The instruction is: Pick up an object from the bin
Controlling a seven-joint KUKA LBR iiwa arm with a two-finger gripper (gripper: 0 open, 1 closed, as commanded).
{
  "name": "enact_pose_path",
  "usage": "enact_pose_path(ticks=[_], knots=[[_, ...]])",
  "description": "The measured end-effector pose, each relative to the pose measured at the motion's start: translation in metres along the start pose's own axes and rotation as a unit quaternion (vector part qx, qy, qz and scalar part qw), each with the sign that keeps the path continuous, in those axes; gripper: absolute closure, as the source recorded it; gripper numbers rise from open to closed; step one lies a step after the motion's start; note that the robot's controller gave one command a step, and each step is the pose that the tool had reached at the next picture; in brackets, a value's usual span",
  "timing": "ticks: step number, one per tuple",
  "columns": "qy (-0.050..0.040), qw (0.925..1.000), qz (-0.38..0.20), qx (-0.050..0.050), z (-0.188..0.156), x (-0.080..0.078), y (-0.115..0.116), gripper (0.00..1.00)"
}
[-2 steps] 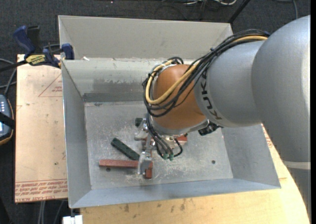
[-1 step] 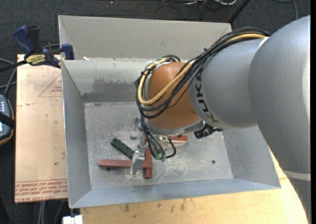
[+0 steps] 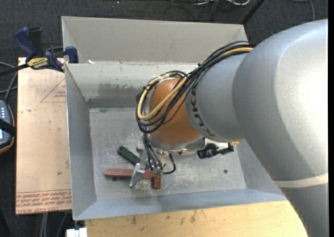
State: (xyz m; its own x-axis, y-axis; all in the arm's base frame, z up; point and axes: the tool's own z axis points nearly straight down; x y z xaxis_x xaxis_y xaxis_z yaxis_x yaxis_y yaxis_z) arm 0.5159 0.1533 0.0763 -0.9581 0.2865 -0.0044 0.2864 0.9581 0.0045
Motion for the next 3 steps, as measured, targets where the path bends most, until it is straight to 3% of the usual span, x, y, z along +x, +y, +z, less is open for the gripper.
enact_pose_path(ticks=[1, 2, 3], knots=[[-0.018, 0.9995, -0.024, -0.007, 0.0019, -0.0082, 0.01, 1.0], [-0.0172, 0.9995, -0.027, -0.006, 0.0002, -0.0071, 0.0103, 1.0], [-0.0104, 0.9995, -0.03, -0.004, -0.004, -0.0048, 0.0101, 1.0]])
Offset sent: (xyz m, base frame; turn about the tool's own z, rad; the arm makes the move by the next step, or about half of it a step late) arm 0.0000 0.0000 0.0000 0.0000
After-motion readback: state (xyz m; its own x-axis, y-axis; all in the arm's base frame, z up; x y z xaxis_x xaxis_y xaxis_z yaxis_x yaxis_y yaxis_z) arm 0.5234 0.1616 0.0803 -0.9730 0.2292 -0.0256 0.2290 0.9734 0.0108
